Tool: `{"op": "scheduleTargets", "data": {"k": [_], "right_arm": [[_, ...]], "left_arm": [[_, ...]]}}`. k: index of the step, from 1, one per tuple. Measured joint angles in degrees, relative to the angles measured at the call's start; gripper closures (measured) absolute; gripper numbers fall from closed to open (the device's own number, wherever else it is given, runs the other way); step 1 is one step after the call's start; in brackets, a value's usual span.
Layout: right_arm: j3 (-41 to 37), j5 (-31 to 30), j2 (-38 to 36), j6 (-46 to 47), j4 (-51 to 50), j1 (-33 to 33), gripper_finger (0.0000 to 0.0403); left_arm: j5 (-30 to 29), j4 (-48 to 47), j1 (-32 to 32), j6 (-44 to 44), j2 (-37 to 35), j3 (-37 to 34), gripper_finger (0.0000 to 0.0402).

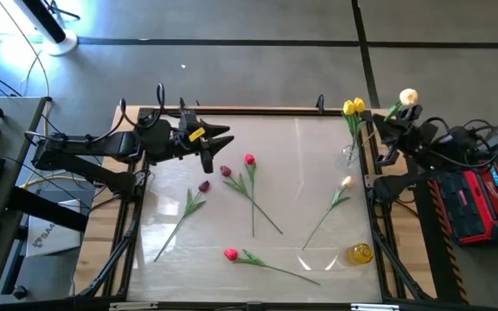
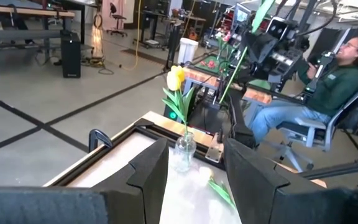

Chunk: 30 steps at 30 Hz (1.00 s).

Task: Sort flowers into vase by color
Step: Put the left white tulip into the transparent vase

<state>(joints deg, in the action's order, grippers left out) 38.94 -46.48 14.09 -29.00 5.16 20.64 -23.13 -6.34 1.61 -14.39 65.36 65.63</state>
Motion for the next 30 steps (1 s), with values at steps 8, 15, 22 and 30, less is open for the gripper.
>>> {"op": "scheduleTargets", "data": {"k": [8,15,22,30], "right_arm": [[-8.38,-5.22,-5.18,0.38,1.98,0.0,0.0403],[-15.03,-6.31,-9.39,-2.79,9.28,0.0,0.0403],[-17.47,-7.25,-13.85,-3.11,11.41,0.0,0.0403],[-17.93,-7.83,-13.9,-9.73,12.53,0.0,0.0403]], "left_arm": [[0.07,0.03,0.0,0.0,0.0,0.0,0.0257],[0.08,-0.01,0.0,0.0,0.0,0.0,0.0257],[0.06,0.01,0.0,0.0,0.0,0.0,0.0257],[0.06,-0.01,-0.01,0.0,0.0,0.0,0.0257]]}}
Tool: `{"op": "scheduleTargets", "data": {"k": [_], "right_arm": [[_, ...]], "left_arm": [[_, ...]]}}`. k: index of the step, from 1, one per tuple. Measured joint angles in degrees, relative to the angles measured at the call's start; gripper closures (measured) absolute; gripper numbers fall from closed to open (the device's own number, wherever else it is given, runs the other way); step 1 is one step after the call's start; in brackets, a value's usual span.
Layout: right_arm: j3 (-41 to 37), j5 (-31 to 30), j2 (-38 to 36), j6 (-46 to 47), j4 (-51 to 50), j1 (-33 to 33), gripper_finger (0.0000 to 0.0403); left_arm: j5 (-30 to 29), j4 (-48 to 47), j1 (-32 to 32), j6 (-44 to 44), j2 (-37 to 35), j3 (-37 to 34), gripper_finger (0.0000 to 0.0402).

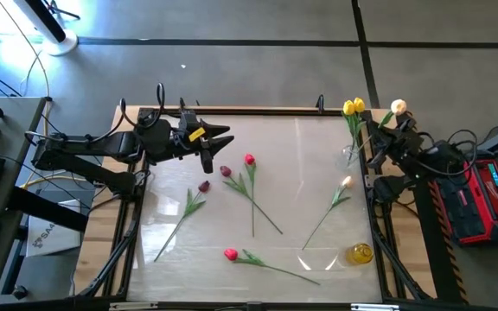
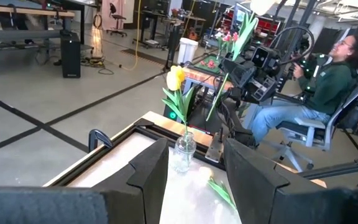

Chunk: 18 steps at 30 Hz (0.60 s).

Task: Sort flowers into vase by color
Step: Put the left white tulip into the transparent vase

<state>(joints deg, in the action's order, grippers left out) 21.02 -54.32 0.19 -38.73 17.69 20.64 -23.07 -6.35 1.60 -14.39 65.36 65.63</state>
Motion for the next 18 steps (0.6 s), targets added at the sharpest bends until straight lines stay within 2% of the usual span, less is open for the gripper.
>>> {"op": "scheduleTargets", "data": {"k": [8,18], "right_arm": [[-2.03,-0.92,-0.02,0.72,4.22,-0.02,0.0403],[-12.41,-6.38,-0.04,-8.43,25.91,-0.02,0.0403]], "left_arm": [[0.0,0.01,-0.01,0.0,0.0,0.0,0.0257],[0.0,0.0,-0.01,0.0,0.0,0.0,0.0257]]}}
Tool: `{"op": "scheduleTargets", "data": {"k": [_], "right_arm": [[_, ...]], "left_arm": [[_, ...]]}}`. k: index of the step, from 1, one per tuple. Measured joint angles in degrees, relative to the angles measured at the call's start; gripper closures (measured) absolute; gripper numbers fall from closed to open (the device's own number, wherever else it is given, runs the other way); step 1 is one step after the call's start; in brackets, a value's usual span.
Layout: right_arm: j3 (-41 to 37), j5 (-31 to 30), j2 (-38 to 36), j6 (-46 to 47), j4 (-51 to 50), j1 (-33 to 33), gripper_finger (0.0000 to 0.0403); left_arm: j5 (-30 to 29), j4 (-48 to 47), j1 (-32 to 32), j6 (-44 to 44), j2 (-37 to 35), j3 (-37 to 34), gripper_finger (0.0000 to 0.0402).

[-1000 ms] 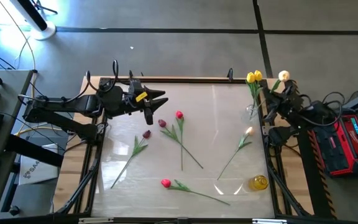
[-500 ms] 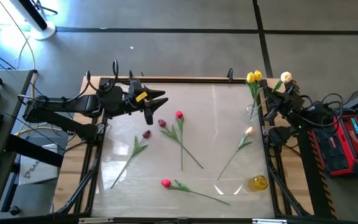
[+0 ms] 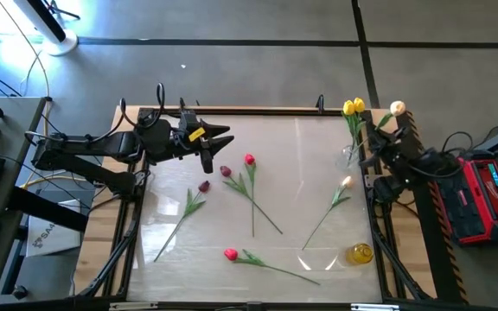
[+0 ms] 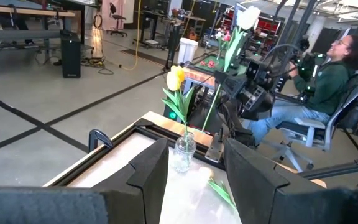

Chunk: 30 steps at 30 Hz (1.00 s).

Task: Sort flowers into vase by color
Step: Put the left white tulip into the transparent vase

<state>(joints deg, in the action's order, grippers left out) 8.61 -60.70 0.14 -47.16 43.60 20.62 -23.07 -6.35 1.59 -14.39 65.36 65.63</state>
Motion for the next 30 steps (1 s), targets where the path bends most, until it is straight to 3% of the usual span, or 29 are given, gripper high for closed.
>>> {"op": "scheduleTargets", "data": {"k": [9,15,21,27,30], "right_arm": [[-4.01,-5.3,0.02,-5.57,5.9,-0.65,0.0403],[-4.01,-5.26,0.03,-12.15,9.37,-3.36,0.0403],[-5.23,-1.61,0.09,-9.4,8.46,-9.08,0.0403],[-8.03,1.69,0.13,2.91,5.35,-16.68,0.0403],[-8.05,4.43,0.13,3.46,4.8,-19.6,0.0403]], "left_arm": [[-0.01,0.0,0.0,0.0,0.0,0.0,0.0257],[-0.02,0.0,0.0,0.0,0.0,0.0,0.0257],[-0.02,0.0,0.02,0.0,0.02,0.0,0.0257],[-0.02,0.0,0.0,0.0,0.02,0.0,0.0257],[-0.02,0.0,0.02,0.02,0.02,0.0,0.0257]]}}
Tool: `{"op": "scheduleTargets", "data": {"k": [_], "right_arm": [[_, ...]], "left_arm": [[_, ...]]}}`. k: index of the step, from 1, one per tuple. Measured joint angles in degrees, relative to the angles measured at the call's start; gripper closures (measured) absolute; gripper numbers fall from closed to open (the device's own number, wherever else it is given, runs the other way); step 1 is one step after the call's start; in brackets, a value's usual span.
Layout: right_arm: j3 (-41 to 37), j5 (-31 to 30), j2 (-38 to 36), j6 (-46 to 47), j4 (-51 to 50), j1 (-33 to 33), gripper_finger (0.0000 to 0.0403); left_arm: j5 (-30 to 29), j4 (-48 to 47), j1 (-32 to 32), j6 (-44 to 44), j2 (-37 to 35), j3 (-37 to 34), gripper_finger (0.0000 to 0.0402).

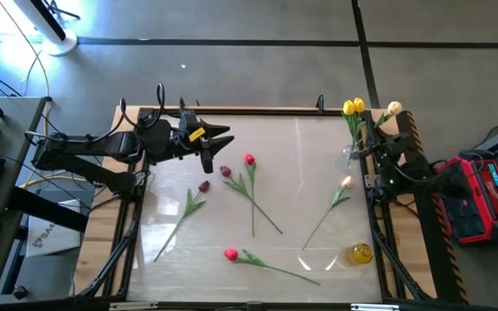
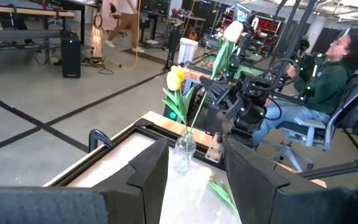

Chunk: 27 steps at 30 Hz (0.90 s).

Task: Sort flowers into vase by color
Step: Put the left white tulip into the transparent vase

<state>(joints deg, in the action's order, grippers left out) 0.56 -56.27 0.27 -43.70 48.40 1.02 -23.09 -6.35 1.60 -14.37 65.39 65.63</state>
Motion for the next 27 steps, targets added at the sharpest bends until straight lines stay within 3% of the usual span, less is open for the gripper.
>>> {"op": "scheduleTargets", "data": {"k": [8,19,27], "right_arm": [[0.12,-1.18,0.02,4.29,-4.08,-2.14,0.0403],[2.4,-9.26,0.15,5.21,-9.99,-2.08,0.0403],[2.36,-11.71,0.17,16.52,-22.13,-2.16,0.0403]], "left_arm": [[0.0,0.0,-0.02,-0.02,0.0,0.01,0.0257],[0.0,0.0,-0.02,-0.02,0.0,0.02,0.0257],[0.0,0.0,-0.02,-0.02,0.0,0.02,0.0257]]}}
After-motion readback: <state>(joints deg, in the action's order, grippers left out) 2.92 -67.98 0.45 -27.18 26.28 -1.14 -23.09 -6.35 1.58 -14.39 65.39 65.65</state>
